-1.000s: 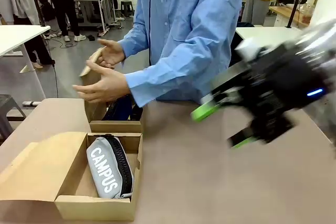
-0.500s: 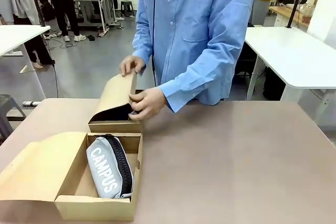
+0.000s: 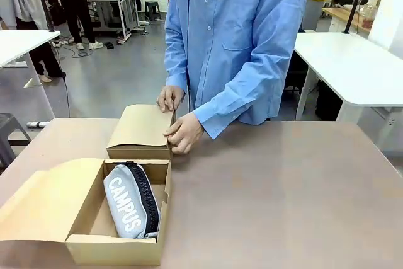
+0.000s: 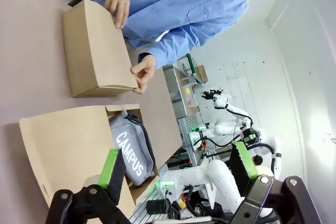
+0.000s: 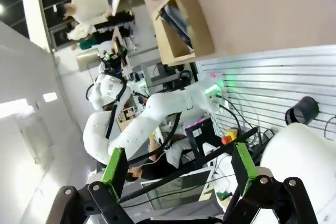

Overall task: Place items inside the box.
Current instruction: Pick up a Pencil pouch or Stapler and place it inside the Mailer Box closest to the robot, then close the lid of the Mailer Box closest to the robot.

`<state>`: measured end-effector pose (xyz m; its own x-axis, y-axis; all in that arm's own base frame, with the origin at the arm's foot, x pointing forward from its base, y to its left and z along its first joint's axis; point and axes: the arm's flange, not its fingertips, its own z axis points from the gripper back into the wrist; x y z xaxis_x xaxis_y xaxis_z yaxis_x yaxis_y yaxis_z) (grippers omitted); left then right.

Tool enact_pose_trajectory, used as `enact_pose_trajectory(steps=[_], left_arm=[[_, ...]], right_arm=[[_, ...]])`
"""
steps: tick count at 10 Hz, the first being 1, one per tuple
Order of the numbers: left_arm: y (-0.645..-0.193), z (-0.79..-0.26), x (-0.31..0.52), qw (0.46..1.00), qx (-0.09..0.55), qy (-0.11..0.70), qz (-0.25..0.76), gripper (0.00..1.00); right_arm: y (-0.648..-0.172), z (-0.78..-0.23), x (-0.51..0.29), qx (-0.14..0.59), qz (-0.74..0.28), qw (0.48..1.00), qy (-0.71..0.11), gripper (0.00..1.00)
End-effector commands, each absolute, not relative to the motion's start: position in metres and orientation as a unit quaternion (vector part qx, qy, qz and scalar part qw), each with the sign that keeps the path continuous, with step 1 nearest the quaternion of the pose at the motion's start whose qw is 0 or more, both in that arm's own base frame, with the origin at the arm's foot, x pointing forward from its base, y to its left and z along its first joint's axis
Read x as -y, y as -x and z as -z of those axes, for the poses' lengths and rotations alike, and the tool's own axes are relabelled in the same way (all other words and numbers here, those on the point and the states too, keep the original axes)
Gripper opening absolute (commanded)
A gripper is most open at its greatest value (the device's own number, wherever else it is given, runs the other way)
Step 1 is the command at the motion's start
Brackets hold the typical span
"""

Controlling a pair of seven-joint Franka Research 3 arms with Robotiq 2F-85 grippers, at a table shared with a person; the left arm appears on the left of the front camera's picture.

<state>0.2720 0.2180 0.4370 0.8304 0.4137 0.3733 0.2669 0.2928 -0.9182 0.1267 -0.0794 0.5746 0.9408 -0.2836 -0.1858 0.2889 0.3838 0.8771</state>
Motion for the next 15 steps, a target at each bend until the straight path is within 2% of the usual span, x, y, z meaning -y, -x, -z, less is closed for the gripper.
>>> enact_pose_trajectory(steps=[1, 9, 10, 11, 12, 14, 15], left_arm=[[-0.272, -0.438, -0.217, 0.746, 0.295, 0.596, -0.042, 1.0], [-0.272, -0.437, -0.218, 0.751, 0.287, 0.593, -0.049, 1.0], [-0.295, -0.436, -0.188, 0.699, 0.373, 0.599, 0.117, 1.0], [-0.3, -0.428, -0.156, 0.651, 0.42, 0.574, 0.266, 1.0], [-0.299, -0.416, -0.128, 0.611, 0.408, 0.581, 0.351, 1.0], [-0.284, -0.394, -0.094, 0.574, 0.439, 0.521, 0.454, 1.0], [-0.286, -0.383, -0.093, 0.552, 0.499, 0.415, 0.523, 1.0]], right_arm=[[-0.12, -0.587, 0.073, 0.006, 0.155, 0.834, -0.529, 1.0], [-0.12, -0.587, 0.073, 0.006, 0.155, 0.834, -0.529, 1.0], [-0.12, -0.587, 0.073, 0.006, 0.155, 0.834, -0.529, 1.0], [-0.12, -0.587, 0.073, 0.006, 0.155, 0.834, -0.529, 1.0], [-0.12, -0.587, 0.073, 0.006, 0.155, 0.834, -0.529, 1.0], [-0.12, -0.587, 0.073, 0.006, 0.155, 0.834, -0.529, 1.0], [-0.12, -0.587, 0.073, 0.006, 0.155, 0.834, -0.529, 1.0]])
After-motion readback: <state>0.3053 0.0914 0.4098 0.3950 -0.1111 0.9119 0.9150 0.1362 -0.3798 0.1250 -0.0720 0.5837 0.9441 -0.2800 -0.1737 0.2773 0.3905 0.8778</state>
